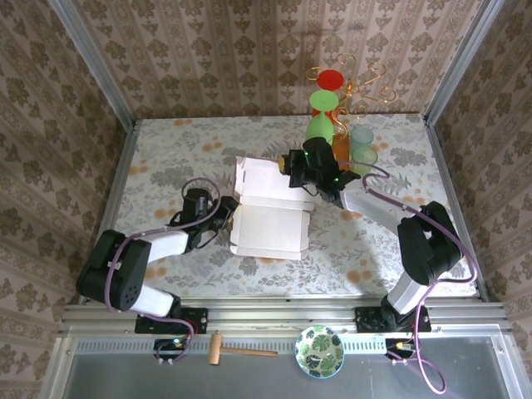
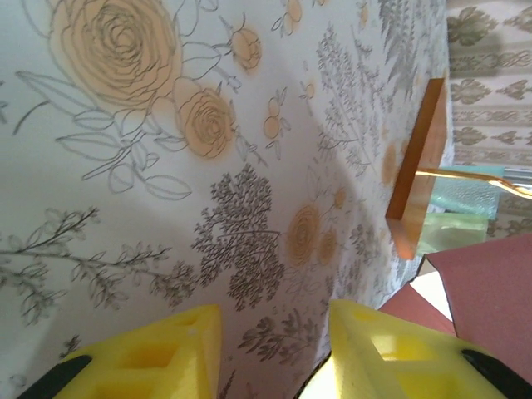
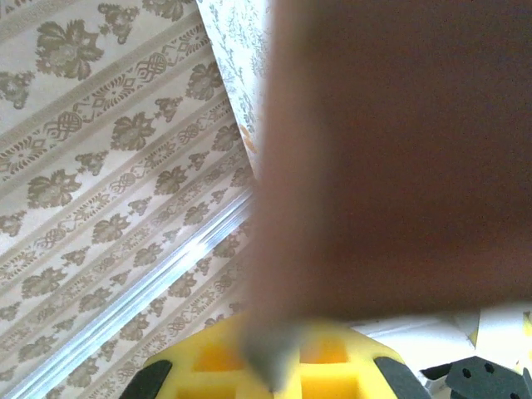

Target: Fold the paper box

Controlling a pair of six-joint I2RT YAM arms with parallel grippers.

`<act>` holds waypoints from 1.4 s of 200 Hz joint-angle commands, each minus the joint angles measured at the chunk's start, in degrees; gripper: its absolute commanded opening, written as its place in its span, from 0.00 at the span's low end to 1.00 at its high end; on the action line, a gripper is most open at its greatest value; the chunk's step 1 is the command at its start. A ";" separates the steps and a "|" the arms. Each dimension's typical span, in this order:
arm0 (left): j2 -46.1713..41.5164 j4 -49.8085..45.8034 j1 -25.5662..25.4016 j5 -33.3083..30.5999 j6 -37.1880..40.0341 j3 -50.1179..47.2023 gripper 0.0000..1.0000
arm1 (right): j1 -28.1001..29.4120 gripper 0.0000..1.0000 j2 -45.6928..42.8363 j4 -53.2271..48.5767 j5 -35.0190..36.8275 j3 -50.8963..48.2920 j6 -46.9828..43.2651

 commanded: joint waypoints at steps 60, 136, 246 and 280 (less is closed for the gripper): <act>-17.08 -23.64 2.83 0.54 7.72 -1.87 0.41 | 0.24 0.00 2.96 18.49 3.47 -6.38 -12.29; -25.49 -37.71 13.92 4.81 18.22 5.10 0.31 | 0.41 0.00 5.43 22.06 -0.71 -8.80 -17.66; -8.56 -27.37 12.70 10.65 45.27 9.36 0.18 | -1.68 0.00 6.72 22.27 -7.59 -13.61 -23.08; -6.51 -21.34 11.40 11.42 48.94 8.66 0.20 | -1.97 0.00 7.09 20.76 -8.71 -13.61 -23.30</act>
